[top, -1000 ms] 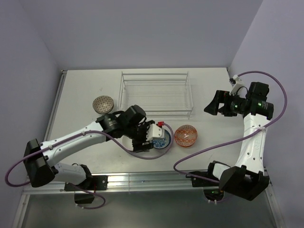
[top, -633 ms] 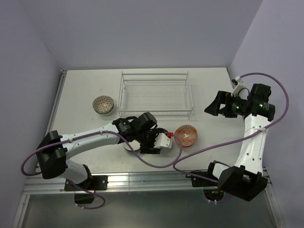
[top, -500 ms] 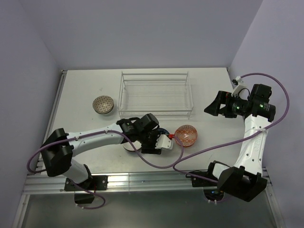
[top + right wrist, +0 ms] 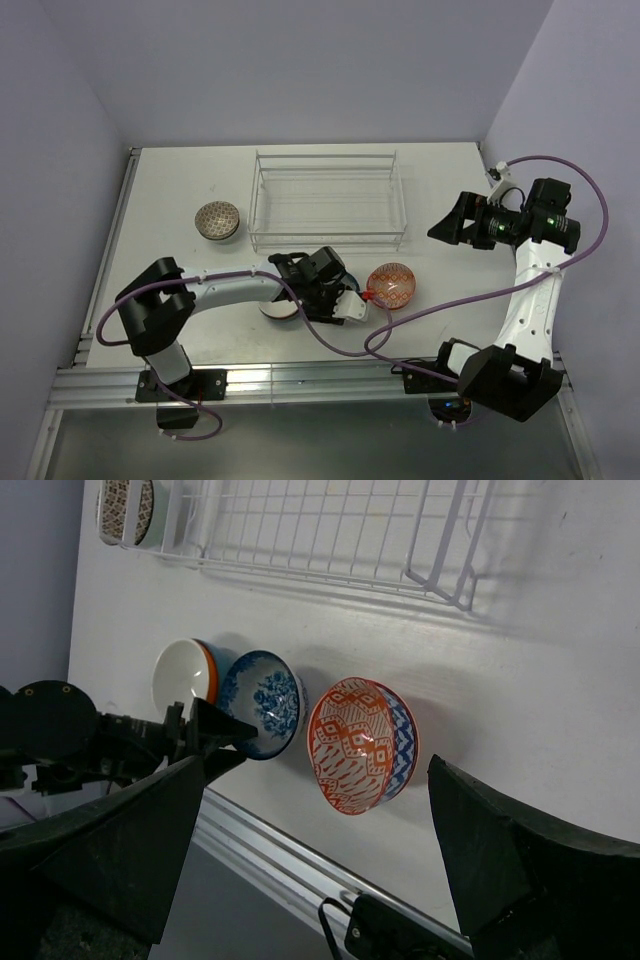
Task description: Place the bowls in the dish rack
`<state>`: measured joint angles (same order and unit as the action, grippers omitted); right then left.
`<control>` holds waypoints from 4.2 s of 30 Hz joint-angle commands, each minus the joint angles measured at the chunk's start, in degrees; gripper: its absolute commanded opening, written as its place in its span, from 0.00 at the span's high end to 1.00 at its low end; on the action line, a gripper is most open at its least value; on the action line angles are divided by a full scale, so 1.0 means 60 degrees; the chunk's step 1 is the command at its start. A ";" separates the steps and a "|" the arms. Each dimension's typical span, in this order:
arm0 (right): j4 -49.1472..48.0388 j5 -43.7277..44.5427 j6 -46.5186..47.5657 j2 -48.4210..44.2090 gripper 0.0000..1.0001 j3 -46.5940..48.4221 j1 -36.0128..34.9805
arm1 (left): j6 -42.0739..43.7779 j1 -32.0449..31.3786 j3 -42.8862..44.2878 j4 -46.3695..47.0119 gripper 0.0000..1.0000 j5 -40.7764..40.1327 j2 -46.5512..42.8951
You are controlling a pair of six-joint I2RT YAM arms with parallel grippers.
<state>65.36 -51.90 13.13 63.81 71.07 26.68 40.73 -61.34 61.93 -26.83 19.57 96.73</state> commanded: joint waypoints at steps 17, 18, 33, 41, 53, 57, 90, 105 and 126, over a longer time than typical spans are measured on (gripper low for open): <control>0.0371 -0.0987 0.0039 0.0278 0.00 0.1338 0.0124 | 0.0067 -0.0308 0.0503 0.0049 1.00 -0.0113 -0.0549; 0.0429 -0.1322 0.0010 0.0307 0.00 0.1484 0.0182 | -0.0020 -0.0367 0.0590 -0.0068 1.00 -0.0055 -0.0797; -0.5342 -0.3757 -0.5755 0.0600 0.04 0.2556 0.0578 | -0.2682 -0.0119 0.2041 0.0352 1.00 -0.0933 -0.4063; -0.6837 -0.2997 -0.7916 0.1552 0.00 0.3125 -0.0691 | -0.4868 0.1723 0.2832 0.1936 1.00 -0.0728 -0.4447; -0.9370 -0.0813 -1.0375 0.2679 0.00 0.2393 -0.4312 | -0.8472 0.4729 0.1792 0.5510 1.00 0.1615 -0.3877; -0.9692 -0.0652 -1.0785 0.3410 0.00 0.2583 -0.5382 | -0.9043 0.4906 0.1910 0.5906 1.00 0.1850 -0.3364; -0.8916 0.1091 -1.1225 0.4936 0.08 0.2863 -0.7830 | -0.9176 0.5038 0.1880 0.6405 1.00 0.1894 -0.2572; -0.9429 0.0754 -1.1489 0.5273 1.00 0.2848 -0.7815 | -0.9059 0.5038 0.1675 0.6113 0.98 0.1704 -0.2601; -0.8068 0.2715 -0.9778 0.6693 1.00 0.4954 -0.7785 | -1.0172 0.7115 0.1367 0.4124 0.00 0.2818 -0.3537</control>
<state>18.48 -39.13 -48.97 103.48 94.63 -19.49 -19.59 -21.34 69.52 -0.10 35.35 80.34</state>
